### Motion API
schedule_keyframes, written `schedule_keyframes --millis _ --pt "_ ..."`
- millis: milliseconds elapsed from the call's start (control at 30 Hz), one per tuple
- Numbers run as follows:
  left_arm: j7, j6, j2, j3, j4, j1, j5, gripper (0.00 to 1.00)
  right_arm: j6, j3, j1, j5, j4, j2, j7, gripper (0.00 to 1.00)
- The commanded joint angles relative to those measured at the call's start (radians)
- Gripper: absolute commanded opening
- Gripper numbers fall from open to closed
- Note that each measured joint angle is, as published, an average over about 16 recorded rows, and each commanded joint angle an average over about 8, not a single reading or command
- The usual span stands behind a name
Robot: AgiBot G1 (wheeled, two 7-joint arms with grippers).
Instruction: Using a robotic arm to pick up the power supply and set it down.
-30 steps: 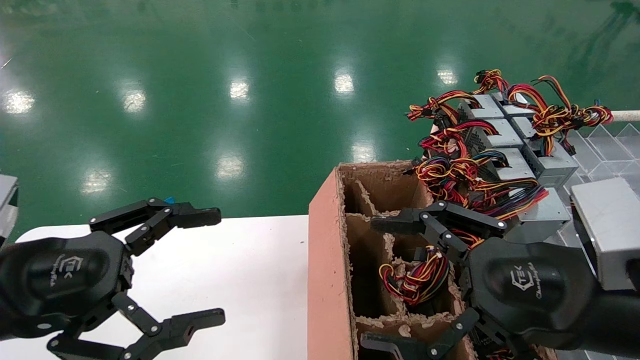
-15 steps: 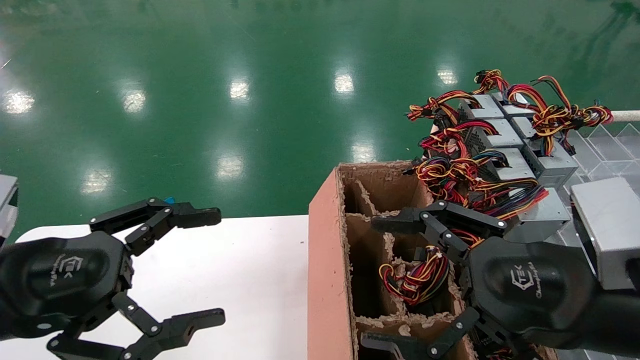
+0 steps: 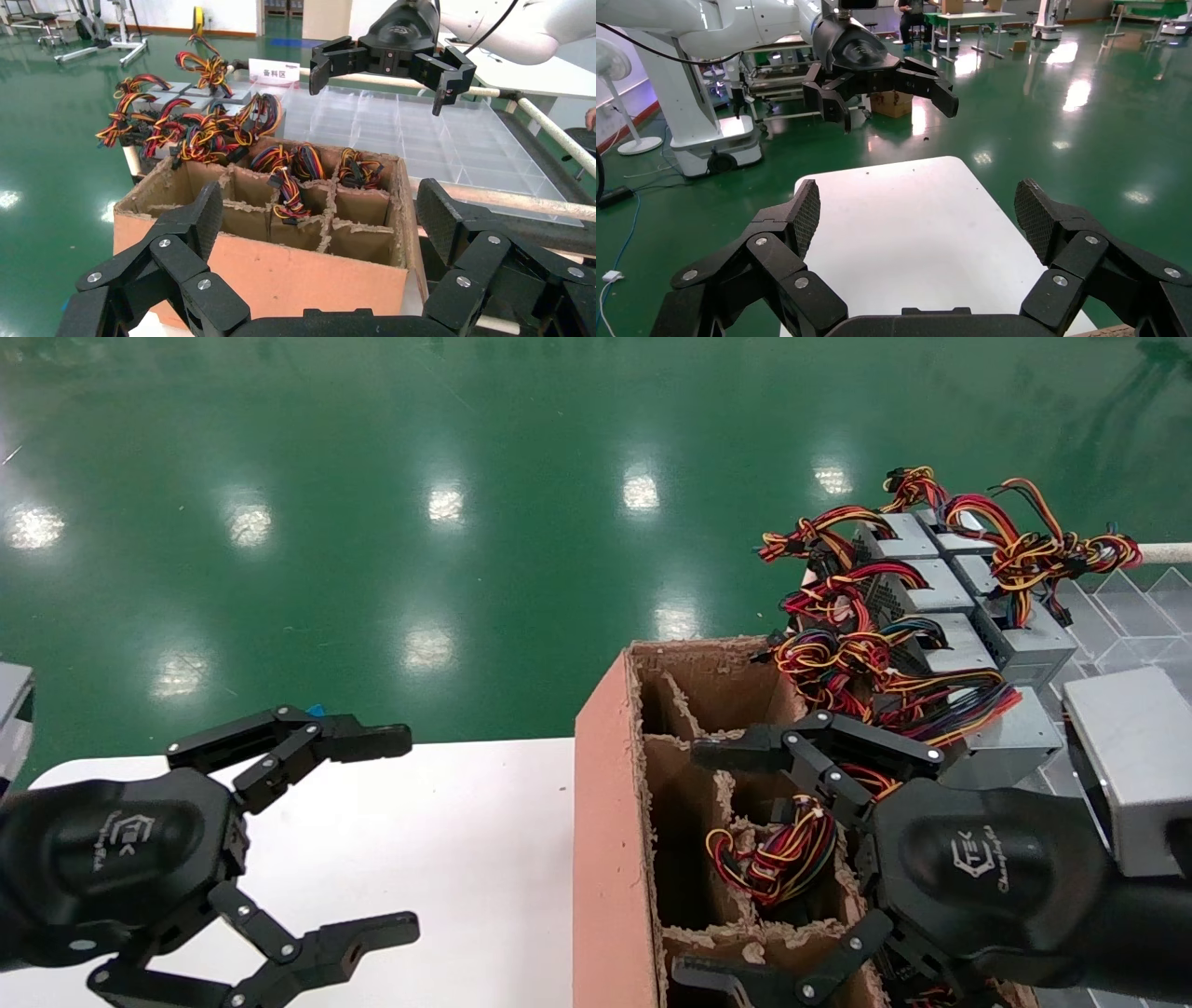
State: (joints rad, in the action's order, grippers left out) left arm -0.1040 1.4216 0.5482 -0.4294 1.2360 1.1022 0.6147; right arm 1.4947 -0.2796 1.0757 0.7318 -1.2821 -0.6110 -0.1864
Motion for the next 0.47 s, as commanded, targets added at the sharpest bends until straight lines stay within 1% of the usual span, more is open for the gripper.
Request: schedule_keyframes --millis 33,467 --pt "0.000 0.000 0.000 0.000 0.000 0.000 0.000 1.00 0.000 0.000 0.000 0.000 0.000 0.000 0.000 1.00" --pt "0.000 0.000 0.000 0.000 0.000 0.000 0.000 1.00 0.000 0.000 0.000 0.000 0.000 0.000 0.000 1.00"
